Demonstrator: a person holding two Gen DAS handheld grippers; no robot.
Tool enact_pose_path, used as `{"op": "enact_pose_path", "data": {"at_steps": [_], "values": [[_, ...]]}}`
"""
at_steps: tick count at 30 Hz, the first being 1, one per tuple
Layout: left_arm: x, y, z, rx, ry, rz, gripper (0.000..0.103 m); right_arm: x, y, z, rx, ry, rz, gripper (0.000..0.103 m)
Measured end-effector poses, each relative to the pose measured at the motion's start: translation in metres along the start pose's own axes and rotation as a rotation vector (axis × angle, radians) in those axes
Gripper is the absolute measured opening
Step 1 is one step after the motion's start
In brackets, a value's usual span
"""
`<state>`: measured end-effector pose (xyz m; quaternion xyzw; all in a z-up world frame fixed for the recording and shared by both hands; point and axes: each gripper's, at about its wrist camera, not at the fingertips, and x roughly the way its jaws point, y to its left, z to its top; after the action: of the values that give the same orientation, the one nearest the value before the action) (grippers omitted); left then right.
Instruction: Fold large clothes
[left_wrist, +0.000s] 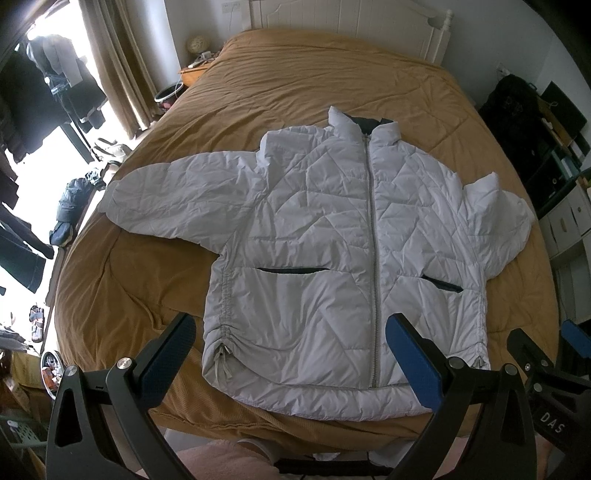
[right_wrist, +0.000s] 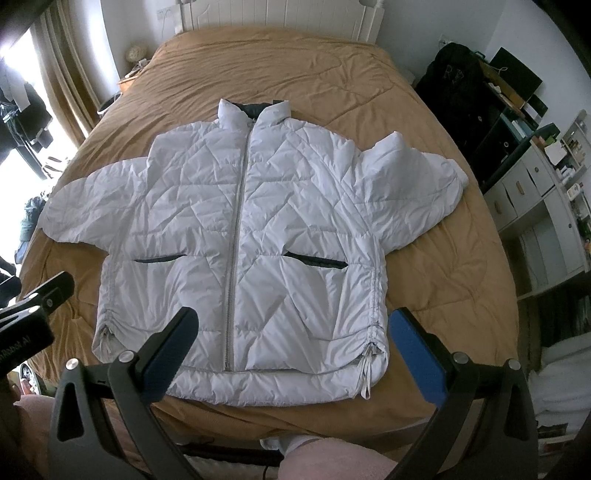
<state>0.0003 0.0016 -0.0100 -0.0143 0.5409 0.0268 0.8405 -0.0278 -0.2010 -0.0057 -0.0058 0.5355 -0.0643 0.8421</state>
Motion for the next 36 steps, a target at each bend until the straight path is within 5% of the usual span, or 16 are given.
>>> {"op": "enact_pose_path", "data": {"at_steps": [36], "values": [[-0.0002,-0.0002,0.0,-0.001,0.0,0.001,0.102,0.0011,-0.0003,0.0012,0.001,0.011,0.001,0.103]]}}
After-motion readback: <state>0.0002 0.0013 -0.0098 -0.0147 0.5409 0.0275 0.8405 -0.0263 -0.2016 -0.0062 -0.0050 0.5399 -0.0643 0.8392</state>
